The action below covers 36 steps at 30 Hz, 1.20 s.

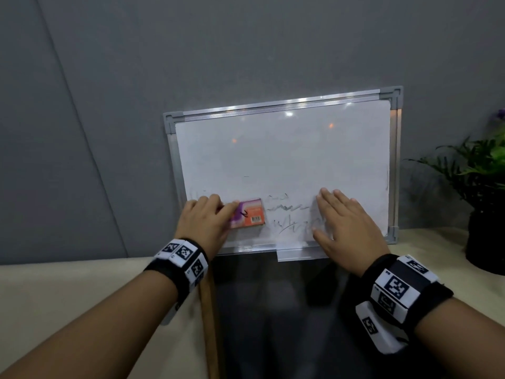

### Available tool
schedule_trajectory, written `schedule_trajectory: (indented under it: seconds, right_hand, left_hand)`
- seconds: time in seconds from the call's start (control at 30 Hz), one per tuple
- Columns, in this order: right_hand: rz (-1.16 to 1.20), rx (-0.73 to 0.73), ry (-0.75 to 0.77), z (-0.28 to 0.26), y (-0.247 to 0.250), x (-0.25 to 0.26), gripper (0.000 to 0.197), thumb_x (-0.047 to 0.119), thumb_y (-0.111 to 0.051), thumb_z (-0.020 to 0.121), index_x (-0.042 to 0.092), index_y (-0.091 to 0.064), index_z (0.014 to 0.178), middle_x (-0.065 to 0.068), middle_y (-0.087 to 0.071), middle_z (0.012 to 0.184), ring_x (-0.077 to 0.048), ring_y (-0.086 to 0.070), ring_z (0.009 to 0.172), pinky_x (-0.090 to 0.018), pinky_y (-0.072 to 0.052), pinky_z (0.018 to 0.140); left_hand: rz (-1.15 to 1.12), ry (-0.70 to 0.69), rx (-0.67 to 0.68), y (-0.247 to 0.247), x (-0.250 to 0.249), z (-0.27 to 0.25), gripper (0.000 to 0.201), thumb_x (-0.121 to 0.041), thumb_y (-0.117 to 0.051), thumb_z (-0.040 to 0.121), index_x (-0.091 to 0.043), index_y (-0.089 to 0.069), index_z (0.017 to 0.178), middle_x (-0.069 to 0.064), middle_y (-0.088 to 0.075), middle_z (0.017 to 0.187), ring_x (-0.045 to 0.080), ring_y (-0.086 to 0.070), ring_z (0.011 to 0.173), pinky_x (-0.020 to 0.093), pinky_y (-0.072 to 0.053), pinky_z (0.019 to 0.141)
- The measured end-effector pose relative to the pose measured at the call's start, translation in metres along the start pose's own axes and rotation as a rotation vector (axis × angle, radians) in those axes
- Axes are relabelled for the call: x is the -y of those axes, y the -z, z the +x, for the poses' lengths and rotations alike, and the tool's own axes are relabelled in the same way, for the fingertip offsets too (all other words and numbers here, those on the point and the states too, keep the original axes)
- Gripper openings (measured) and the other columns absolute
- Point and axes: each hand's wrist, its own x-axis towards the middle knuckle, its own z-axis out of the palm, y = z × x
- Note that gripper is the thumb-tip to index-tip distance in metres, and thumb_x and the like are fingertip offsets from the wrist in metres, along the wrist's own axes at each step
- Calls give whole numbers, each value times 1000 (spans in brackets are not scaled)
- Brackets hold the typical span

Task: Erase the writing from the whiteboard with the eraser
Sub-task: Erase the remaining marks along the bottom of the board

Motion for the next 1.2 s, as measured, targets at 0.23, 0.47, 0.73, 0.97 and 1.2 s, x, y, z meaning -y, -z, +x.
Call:
schedule_trajectory:
  seconds: [0.23, 0.47, 0.73, 0.97, 1.2]
  right_hand:
    - [-7, -10, -9, -1, 0, -1, 70, 51, -35, 94, 21, -10, 153, 6, -3, 159, -12, -1, 146, -31, 0, 118]
    - [-21, -8, -10, -1, -2, -2, 70, 53, -29, 94, 21, -10, 152, 6, -3, 159, -12, -1, 146, -30, 1, 117]
    - [-7, -1, -14, -1, -2, -2, 75, 55, -21, 86, 21, -12, 153, 7, -3, 159, -11, -2, 146, -31, -1, 118]
    - [-20, -2, -7, -1, -2, -3, 76, 56, -21, 86, 20, -14, 152, 5, -6, 159, -13, -5, 146, -31, -2, 117]
    - [-18, 9, -22, -2, 0, -1, 69, 51, -32, 95, 21, -9, 153, 6, -1, 159, -12, 0, 146, -30, 1, 117]
  left_hand:
    - [5, 137, -35, 20, 25, 21, 54, -31, -75, 71, -23, -58, 122, 3, -54, 92, 25, -53, 81, 39, -39, 79]
    - [-21, 145, 6, 8, 18, -3, 52, -33, -77, 71, -23, -57, 118, 1, -54, 88, 23, -53, 77, 38, -42, 77]
    - [-6, 31, 8, 1, 16, -14, 48, -30, -80, 67, -22, -63, 112, 1, -55, 84, 22, -54, 73, 36, -42, 73]
    - [-51, 256, 45, 19, 30, 11, 52, -35, -70, 79, -26, -51, 127, -2, -48, 93, 17, -44, 82, 35, -35, 83]
    - [-2, -17, 50, -10, 0, -9, 44, -35, -76, 73, -22, -58, 111, 2, -51, 83, 23, -50, 72, 36, -42, 72]
